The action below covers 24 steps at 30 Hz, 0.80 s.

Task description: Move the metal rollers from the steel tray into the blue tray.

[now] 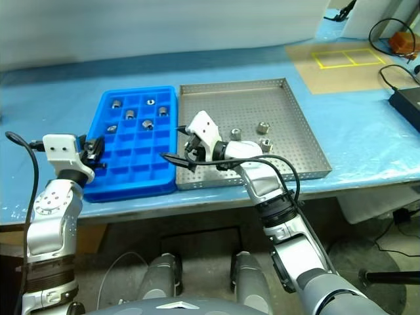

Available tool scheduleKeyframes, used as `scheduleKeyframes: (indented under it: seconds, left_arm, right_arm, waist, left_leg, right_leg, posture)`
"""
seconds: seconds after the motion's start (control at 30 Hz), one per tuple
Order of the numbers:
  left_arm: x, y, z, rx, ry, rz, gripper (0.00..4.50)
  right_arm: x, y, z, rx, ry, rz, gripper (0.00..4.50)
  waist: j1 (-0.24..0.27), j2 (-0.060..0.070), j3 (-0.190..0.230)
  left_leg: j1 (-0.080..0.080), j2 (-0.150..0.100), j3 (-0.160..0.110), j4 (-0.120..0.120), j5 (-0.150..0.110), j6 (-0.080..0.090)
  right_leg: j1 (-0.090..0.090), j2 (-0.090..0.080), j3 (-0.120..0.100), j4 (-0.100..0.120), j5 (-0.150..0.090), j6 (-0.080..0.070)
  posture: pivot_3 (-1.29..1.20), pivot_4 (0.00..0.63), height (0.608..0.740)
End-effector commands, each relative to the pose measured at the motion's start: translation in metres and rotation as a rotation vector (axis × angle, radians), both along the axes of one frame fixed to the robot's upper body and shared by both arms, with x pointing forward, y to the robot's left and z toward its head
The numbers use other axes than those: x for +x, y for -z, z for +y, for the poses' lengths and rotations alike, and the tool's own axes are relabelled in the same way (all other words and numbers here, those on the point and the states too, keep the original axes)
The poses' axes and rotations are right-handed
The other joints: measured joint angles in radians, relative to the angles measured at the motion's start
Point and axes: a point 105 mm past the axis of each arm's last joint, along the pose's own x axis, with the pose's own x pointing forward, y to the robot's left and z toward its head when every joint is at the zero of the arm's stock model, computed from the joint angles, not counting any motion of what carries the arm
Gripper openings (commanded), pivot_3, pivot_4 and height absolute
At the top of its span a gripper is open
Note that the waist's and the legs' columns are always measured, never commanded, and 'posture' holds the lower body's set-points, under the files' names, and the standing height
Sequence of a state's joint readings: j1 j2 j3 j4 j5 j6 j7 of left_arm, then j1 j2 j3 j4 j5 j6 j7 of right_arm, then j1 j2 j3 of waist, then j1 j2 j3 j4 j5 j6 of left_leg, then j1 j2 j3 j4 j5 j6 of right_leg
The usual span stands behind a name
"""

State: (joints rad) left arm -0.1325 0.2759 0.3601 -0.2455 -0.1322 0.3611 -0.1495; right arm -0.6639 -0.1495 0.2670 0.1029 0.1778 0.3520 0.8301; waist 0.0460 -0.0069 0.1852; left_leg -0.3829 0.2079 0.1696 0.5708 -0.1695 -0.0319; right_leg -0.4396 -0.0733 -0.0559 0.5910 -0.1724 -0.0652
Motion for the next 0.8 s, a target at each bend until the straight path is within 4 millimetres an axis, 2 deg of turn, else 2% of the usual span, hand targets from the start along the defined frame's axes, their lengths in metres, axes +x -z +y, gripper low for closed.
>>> scheduleKeyframes:
  seconds: [0.03, 0.17, 0.33, 0.6, 0.73, 0.8]
  left_arm:
    - [-0.009, -0.014, 0.004, 0.019, -0.045, -0.034, 1.75]
    - [-0.013, -0.007, 0.002, 0.021, -0.066, 0.019, 1.75]
    - [-0.009, -0.007, -0.007, 0.010, -0.036, 0.037, 1.75]
    - [0.006, -0.012, -0.012, 0.007, -0.002, 0.035, 4.36]
    - [0.018, -0.017, -0.023, 0.005, 0.056, 0.017, 4.46]
    - [0.027, -0.023, -0.044, 0.003, 0.164, -0.005, 4.46]
  right_arm:
    - [-0.004, -0.011, 0.006, 0.023, -0.036, -0.029, 4.50]
    - [-0.006, -0.009, 0.007, 0.020, -0.040, -0.025, 4.50]
    - [-0.006, -0.009, 0.008, 0.017, -0.037, -0.024, 4.50]
    - [-0.003, -0.008, 0.004, 0.016, -0.004, -0.025, 4.50]
    - [0.000, -0.008, -0.001, 0.018, 0.027, -0.032, 4.50]
    - [0.002, -0.010, -0.005, 0.026, 0.052, -0.040, 4.50]
  waist:
    - [0.003, 0.000, 0.000]
    - [0.005, 0.000, 0.000]
    - [0.005, -0.001, 0.000]
    - [0.001, -0.001, 0.000]
    - [-0.001, -0.001, 0.000]
    - [-0.001, -0.001, 0.000]
  left_leg:
    - [0.000, 0.000, 0.000, 0.000, 0.000, 0.000]
    - [0.000, 0.000, 0.000, 0.000, 0.000, 0.000]
    - [0.000, 0.000, -0.001, 0.000, 0.000, 0.000]
    - [0.000, 0.000, -0.001, 0.000, 0.000, 0.000]
    - [0.000, 0.000, 0.000, 0.000, 0.000, 0.000]
    - [0.000, 0.000, 0.000, 0.000, 0.000, 0.000]
  right_leg:
    - [0.000, 0.000, 0.000, 0.000, 0.000, 0.000]
    - [0.000, 0.000, 0.000, 0.000, 0.000, 0.000]
    - [0.000, 0.000, 0.000, 0.000, 0.000, 0.001]
    - [0.000, 0.000, 0.000, 0.000, 0.000, 0.000]
    - [0.000, 0.000, 0.000, 0.000, 0.000, 0.000]
    - [0.000, 0.000, 0.000, 0.000, 0.000, 0.000]
  posture:
    - [0.04, 0.150, 0.740]
    - [0.04, 0.150, 0.740]
    - [0.03, 0.150, 0.740]
    - [-0.02, 0.150, 0.740]
    - [-0.05, 0.150, 0.740]
    - [-0.07, 0.150, 0.740]
